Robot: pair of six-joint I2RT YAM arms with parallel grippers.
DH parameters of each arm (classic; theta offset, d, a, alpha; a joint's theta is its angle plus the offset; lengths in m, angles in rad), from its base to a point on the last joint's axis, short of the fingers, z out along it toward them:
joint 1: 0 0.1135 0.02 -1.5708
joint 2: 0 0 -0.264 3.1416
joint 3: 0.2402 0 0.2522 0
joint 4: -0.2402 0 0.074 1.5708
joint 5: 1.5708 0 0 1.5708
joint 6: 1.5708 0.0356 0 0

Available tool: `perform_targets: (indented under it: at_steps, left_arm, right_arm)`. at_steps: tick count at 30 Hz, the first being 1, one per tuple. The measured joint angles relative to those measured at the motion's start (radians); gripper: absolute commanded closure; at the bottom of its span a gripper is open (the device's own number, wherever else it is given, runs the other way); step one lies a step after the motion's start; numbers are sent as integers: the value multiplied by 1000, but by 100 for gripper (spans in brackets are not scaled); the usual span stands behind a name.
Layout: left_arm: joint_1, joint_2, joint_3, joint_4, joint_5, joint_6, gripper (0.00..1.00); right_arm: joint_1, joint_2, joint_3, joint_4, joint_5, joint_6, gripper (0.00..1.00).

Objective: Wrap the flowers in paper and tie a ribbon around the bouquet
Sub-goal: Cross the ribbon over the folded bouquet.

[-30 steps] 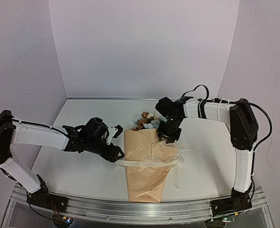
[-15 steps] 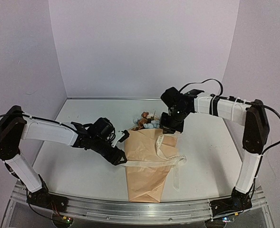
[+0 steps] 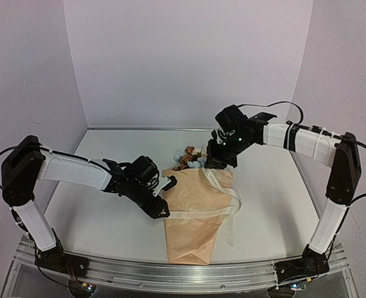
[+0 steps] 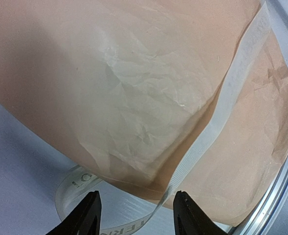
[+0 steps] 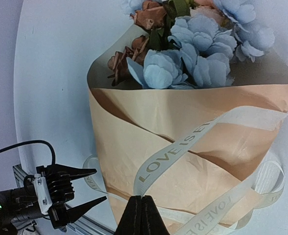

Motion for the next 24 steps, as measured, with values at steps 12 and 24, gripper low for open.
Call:
perform_targets:
  at_steps: [12, 24]
  left_arm:
    - [-3, 1, 20, -35, 30, 6, 100]
    - [0, 1, 36, -2, 36, -3, 100]
  right_arm:
    - [0, -62, -44, 16, -48, -53, 100]
    - [-1, -177, -122, 114, -263, -113, 100]
